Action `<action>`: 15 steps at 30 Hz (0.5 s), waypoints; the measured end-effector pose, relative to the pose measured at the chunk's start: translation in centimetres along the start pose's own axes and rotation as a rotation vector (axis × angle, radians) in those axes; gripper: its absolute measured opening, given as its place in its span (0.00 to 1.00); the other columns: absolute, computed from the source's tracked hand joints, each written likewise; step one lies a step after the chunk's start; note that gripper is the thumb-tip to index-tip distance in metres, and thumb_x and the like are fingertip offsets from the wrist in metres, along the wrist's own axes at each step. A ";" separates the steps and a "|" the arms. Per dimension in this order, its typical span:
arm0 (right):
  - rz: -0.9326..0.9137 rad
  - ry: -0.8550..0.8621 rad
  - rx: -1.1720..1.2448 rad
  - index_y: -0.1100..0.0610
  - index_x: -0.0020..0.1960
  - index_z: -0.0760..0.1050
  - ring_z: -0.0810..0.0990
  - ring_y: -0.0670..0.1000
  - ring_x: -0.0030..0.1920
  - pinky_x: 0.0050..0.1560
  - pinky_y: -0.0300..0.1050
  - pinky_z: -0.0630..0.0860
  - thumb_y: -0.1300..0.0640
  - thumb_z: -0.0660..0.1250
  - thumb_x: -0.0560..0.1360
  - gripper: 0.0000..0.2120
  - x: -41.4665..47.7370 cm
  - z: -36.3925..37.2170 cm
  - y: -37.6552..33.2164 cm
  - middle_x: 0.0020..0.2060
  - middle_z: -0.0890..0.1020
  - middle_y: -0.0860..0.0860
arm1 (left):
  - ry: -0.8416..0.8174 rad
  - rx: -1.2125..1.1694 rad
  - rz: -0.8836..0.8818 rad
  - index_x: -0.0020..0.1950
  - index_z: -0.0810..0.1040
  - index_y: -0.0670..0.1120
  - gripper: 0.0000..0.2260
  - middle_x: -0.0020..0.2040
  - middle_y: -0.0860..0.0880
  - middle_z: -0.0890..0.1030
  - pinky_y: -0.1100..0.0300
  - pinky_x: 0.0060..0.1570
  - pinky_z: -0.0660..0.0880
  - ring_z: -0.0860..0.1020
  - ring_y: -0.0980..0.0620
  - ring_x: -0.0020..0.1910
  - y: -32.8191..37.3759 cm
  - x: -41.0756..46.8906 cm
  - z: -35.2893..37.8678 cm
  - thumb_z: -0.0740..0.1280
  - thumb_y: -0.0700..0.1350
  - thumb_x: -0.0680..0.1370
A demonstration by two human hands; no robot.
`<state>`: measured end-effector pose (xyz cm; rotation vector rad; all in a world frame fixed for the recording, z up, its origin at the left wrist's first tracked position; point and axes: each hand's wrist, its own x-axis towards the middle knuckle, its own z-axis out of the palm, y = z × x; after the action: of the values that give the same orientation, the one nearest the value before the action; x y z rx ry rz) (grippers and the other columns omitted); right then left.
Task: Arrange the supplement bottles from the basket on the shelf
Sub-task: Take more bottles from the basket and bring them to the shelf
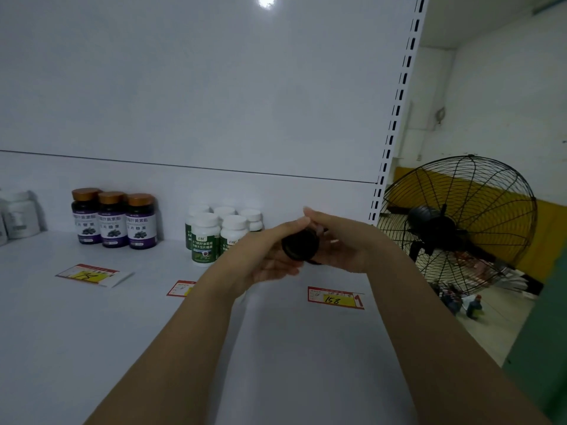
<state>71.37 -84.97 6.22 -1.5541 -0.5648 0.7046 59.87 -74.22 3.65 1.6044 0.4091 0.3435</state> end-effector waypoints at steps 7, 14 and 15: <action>-0.001 0.000 -0.052 0.60 0.45 0.78 0.79 0.53 0.40 0.47 0.48 0.81 0.48 0.70 0.74 0.13 0.6 -0.3 0.4 0.37 0.78 0.54 | -0.073 -0.094 -0.095 0.52 0.81 0.42 0.22 0.42 0.41 0.85 0.63 0.35 0.78 0.84 0.49 0.38 -0.1 0.3 -0.1 0.69 0.60 0.70; -0.261 -0.137 -0.014 0.59 0.64 0.73 0.81 0.57 0.55 0.54 0.53 0.80 0.61 0.70 0.73 0.19 1.0 -1.1 -0.2 0.56 0.80 0.59 | 0.037 0.152 0.155 0.57 0.79 0.43 0.17 0.48 0.46 0.84 0.63 0.50 0.77 0.82 0.51 0.49 -1.3 1.1 0.0 0.75 0.42 0.70; -0.281 -0.160 -0.032 0.57 0.65 0.72 0.81 0.57 0.55 0.54 0.52 0.80 0.64 0.70 0.73 0.21 1.0 -1.2 -0.2 0.56 0.80 0.58 | 0.081 0.221 0.192 0.56 0.79 0.43 0.17 0.47 0.47 0.84 0.65 0.46 0.76 0.82 0.52 0.48 -1.5 1.2 0.1 0.75 0.40 0.69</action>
<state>72.93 -85.02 6.39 -1.4190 -0.8982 0.6089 60.91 -73.69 2.13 1.8562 0.3649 0.5247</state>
